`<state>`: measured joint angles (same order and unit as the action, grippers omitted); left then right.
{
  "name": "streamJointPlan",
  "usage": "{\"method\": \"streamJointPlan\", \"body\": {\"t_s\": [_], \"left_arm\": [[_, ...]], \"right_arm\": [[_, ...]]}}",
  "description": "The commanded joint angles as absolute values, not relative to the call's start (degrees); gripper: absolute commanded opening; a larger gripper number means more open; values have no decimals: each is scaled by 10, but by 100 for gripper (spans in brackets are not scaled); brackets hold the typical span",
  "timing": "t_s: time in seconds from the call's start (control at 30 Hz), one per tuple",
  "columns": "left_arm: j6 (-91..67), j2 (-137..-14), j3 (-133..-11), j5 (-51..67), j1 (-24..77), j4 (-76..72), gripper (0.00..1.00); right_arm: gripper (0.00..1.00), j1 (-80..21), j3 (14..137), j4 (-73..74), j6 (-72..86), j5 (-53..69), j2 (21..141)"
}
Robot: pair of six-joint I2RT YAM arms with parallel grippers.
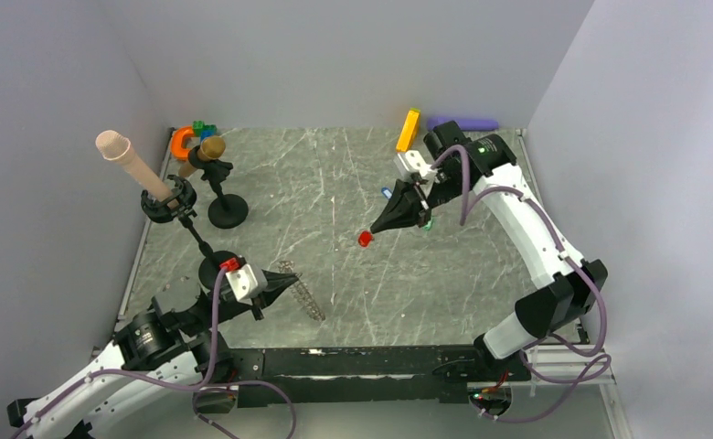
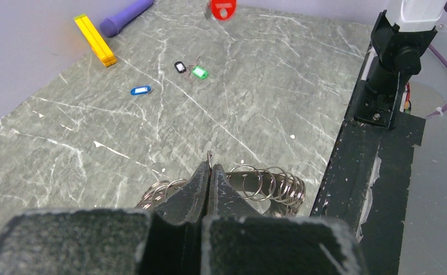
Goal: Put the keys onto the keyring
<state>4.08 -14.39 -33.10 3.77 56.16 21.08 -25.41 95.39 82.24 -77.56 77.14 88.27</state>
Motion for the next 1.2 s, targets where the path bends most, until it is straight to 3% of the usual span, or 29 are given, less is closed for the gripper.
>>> {"method": "streamJointPlan", "body": {"t_s": [0.0,0.2,0.53,0.73,1.17], "left_arm": [[60,-157,-356,53,560,151,0],[68,-153,-357,55,560,144,0],[66,-133,-373,58,560,166,0],[76,-156,-393,58,560,179,0],[108,-250,-447,29,560,219,0]], "right_arm": [[0,-291,1021,859,-789,853,853],[0,-397,1026,810,-770,763,789],[0,-430,1003,739,-703,711,766],[0,-456,979,635,-499,578,772],[0,-464,994,675,-316,475,862]]}}
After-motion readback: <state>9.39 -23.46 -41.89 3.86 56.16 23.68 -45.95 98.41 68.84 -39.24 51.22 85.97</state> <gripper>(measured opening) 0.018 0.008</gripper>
